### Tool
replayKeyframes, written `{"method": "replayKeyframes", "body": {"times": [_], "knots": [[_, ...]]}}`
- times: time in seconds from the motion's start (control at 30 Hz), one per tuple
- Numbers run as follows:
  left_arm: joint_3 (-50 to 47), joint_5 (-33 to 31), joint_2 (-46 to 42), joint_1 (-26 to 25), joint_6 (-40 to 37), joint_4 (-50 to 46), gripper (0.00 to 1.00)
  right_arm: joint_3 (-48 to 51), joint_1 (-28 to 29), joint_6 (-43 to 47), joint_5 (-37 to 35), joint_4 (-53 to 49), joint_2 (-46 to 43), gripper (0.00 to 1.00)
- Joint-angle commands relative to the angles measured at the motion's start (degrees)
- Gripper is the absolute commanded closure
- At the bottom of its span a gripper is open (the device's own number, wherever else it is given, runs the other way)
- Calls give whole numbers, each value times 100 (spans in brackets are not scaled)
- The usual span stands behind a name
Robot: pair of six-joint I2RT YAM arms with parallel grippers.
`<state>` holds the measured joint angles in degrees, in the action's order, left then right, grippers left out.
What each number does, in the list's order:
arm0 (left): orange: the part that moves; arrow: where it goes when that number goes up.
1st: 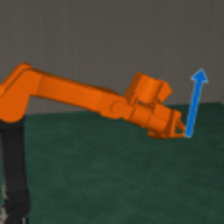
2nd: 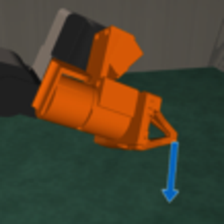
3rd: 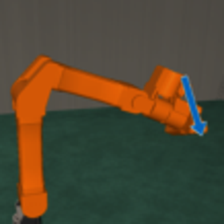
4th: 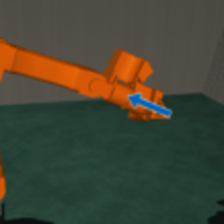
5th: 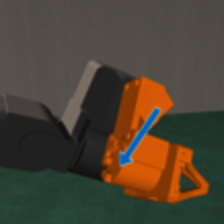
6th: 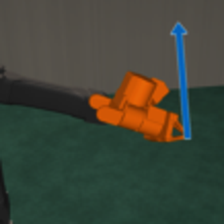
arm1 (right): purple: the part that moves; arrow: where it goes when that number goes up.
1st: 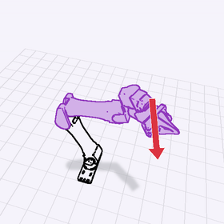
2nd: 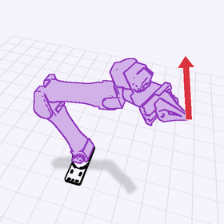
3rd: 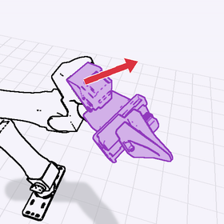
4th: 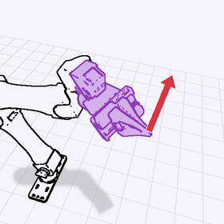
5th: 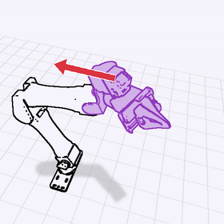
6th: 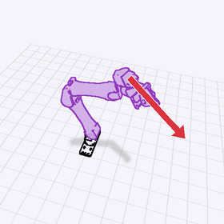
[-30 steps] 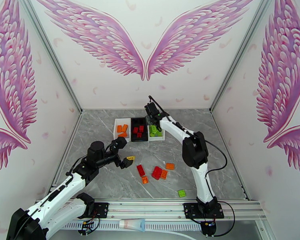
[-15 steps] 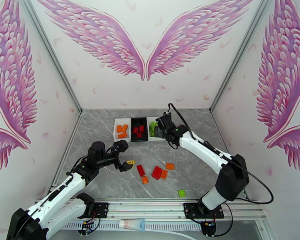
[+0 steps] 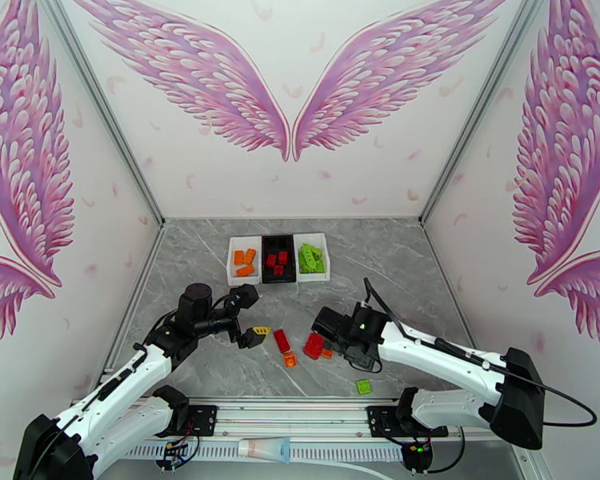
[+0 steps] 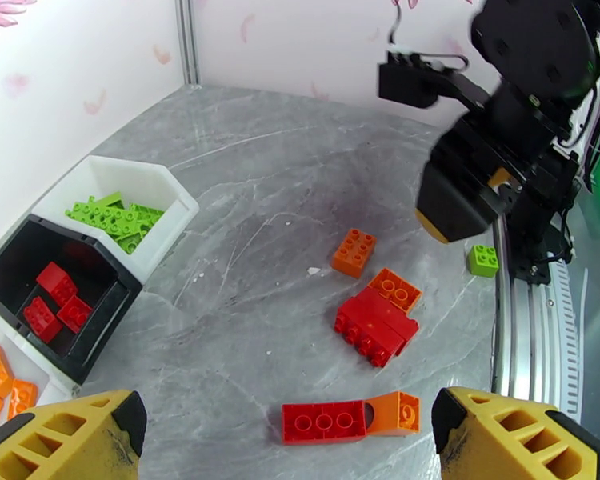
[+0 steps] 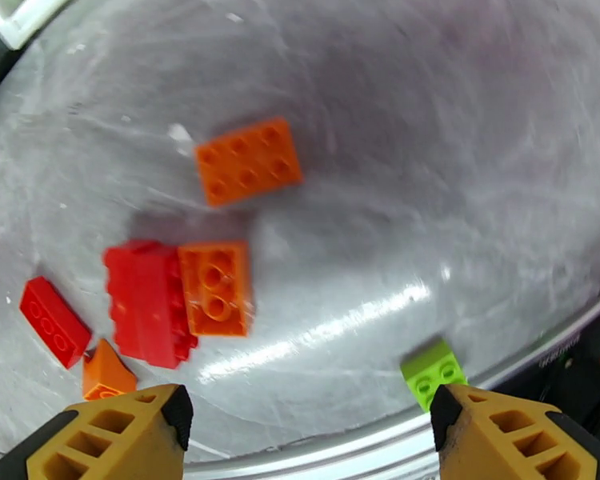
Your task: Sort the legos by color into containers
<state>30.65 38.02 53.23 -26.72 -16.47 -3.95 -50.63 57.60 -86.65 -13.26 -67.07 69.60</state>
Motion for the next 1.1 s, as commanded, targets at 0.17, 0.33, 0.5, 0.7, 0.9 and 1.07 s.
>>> {"method": "replayKeyframes", "body": {"times": [0.17,0.33,0.5,0.7,0.9,1.07], "knots": [[81,76,114,18,3,171,1,989,172,-1756,757,602,-428,19],[11,4,97,26,25,268,1,1485,172,-2207,974,973,-507,20],[-7,15,79,29,-7,207,1,1651,172,-2234,1045,941,-408,20],[-61,-5,82,46,-58,201,1,1789,154,-2190,949,1033,-377,24],[-100,-15,102,56,-47,257,1,1849,115,-2207,776,1044,-414,33],[-78,11,186,68,-101,283,1,1885,2,-2172,700,1092,-429,43]]}}
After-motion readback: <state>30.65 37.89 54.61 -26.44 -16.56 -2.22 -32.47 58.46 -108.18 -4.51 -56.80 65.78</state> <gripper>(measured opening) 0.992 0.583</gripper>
